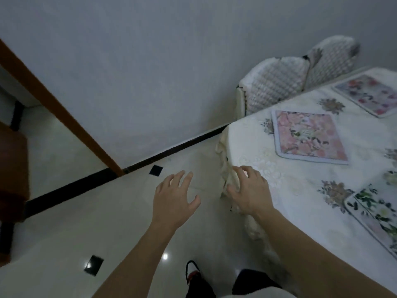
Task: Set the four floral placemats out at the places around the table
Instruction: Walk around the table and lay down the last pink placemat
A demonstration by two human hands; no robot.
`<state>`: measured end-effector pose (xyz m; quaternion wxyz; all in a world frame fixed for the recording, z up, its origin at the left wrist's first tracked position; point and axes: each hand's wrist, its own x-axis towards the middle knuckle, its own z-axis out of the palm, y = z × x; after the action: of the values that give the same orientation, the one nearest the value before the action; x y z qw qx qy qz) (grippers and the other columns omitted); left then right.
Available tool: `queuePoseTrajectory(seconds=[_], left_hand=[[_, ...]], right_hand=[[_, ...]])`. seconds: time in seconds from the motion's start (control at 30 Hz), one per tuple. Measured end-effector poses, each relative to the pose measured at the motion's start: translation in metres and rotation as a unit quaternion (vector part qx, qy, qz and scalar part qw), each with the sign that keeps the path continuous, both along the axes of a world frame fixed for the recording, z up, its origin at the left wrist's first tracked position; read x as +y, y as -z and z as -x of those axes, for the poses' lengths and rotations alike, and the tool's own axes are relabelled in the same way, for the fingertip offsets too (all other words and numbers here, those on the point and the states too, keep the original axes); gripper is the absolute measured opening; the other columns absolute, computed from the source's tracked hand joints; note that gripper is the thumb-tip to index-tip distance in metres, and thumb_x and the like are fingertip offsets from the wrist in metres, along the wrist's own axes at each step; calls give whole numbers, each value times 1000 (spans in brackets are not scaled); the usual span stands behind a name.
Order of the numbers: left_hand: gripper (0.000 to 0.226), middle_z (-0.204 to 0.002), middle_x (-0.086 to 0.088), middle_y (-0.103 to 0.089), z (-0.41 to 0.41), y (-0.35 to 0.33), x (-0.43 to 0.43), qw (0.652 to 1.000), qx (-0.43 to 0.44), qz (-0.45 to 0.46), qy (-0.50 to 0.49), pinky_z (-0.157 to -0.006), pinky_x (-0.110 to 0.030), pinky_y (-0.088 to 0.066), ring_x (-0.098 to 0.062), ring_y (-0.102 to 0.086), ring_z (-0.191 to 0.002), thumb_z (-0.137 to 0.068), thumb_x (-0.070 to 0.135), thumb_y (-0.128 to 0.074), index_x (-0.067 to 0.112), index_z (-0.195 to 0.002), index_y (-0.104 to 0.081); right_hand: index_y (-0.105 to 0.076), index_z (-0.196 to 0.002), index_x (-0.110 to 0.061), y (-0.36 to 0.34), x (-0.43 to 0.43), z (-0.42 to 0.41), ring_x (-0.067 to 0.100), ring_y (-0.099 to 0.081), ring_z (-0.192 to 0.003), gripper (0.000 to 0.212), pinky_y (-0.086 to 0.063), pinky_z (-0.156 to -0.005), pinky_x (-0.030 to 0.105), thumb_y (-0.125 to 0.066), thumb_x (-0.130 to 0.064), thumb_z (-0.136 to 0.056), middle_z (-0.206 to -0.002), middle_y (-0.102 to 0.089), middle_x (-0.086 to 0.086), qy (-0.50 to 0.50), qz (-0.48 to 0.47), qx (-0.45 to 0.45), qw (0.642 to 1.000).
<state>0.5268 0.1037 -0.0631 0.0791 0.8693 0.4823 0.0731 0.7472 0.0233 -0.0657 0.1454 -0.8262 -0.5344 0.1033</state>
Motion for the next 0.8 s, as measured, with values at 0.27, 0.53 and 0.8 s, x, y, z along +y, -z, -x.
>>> queuePoseTrajectory(seconds=[0.27, 0.53, 0.8], left_hand=[[63, -125, -2, -67, -87, -1, 98, 986, -5, -9, 164, -86, -41, -52, -26, -61, -110, -81, 58, -52, 21, -131, -60], [66, -144, -1, -56, -206, 1, 146, 961, 2, 6, 276, -100, -46, -48, -27, -53, -129, -85, 61, -46, 28, -142, -50], [68, -138, -1, -62, -339, 13, 168, 941, 36, 22, 336, -95, -46, -50, -29, -59, -122, -83, 62, -42, 25, -137, -57]], right_hand=[[-48, -141, -23, -2, 28, -52, 28, -48, -129, 60, -39, -105, 46, -48, -50, -88, -143, -50, 5, 158, 16, -7, 987], [-50, -140, -23, 11, 41, -129, 28, -47, -130, 58, -40, -105, 48, -53, -49, -88, -142, -52, 6, 277, 5, 0, 961], [-50, -140, -22, 30, 38, -228, 29, -47, -130, 59, -40, -104, 49, -50, -49, -88, -142, -52, 7, 366, 21, 30, 930]])
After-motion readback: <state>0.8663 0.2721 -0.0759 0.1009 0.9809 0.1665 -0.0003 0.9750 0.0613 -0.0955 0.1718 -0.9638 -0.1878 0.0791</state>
